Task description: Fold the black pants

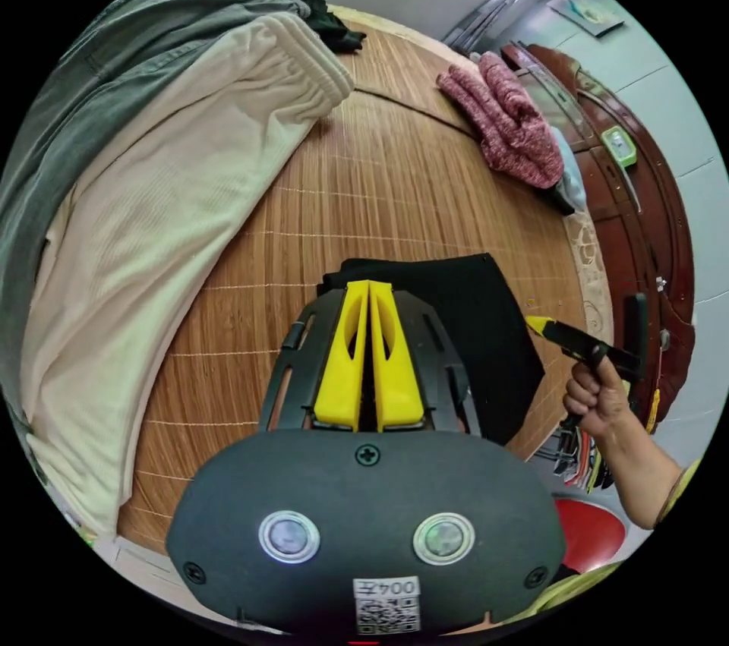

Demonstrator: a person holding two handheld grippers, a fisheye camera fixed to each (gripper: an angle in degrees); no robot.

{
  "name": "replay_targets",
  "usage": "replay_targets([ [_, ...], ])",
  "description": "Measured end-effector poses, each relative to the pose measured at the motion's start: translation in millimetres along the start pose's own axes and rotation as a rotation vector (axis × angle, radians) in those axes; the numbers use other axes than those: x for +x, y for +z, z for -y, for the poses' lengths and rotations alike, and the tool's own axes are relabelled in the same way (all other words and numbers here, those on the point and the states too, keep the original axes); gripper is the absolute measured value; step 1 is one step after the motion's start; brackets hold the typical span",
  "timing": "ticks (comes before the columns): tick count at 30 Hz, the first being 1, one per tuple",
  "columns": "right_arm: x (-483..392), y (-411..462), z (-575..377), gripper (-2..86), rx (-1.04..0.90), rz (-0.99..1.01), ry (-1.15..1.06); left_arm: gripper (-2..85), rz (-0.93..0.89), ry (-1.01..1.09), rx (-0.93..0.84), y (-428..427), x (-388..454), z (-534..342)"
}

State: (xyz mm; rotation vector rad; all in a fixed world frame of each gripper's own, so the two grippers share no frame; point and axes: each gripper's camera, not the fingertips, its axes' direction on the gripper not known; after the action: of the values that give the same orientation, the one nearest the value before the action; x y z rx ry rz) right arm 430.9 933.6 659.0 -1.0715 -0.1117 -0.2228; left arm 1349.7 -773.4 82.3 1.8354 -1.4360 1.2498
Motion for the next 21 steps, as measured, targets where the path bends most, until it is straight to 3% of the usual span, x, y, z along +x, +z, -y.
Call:
replay_targets([
  [2, 10, 13, -13, -0.3, -0.074, -0.029, 0.024, 0.2, -0.021, -0.004, -0.078, 17, -18, 15],
  [5, 29, 7, -26, 0.9, -0.036, 0.020, 0.120, 0.1, -0.097, -0.080, -0.105, 3, -38, 34],
  [9, 39, -29, -56, 4.1, 0.038, 0.086, 0.160, 0.1, -0.151, -0.037, -0.001, -57, -43, 32],
  [12, 50, -37, -92, 5.5, 0.005, 0.140, 0.202, 0.3, -0.207, -0.071, 0.004, -98, -67, -4],
  [21, 78, 3, -168, 11.0, -0.003, 0.403, 0.424, 4.2, -0.519, -0.503, -0.096, -124, -158, -171],
])
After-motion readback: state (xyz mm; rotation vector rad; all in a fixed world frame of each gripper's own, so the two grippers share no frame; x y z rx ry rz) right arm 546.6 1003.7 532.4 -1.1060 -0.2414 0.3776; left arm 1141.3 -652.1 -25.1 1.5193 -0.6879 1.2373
